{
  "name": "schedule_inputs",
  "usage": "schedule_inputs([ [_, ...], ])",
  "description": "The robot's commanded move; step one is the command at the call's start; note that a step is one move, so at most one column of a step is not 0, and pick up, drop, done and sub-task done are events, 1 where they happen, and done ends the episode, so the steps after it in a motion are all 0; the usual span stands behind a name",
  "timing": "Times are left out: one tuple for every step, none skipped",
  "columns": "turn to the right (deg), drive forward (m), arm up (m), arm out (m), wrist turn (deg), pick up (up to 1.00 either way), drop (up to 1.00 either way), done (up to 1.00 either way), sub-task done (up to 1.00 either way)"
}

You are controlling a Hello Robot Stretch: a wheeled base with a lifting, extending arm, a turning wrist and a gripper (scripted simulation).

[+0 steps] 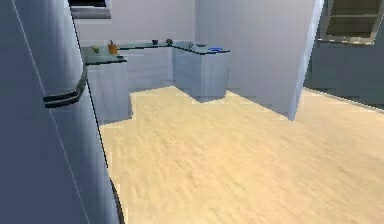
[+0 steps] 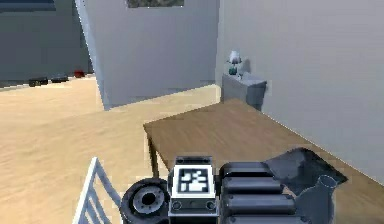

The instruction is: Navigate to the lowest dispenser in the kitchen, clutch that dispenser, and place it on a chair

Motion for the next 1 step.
schedule_inputs([
  [-12.0,0.00,0.00,0.00,0.0,0.00,0.00,0.00,0.00],
])
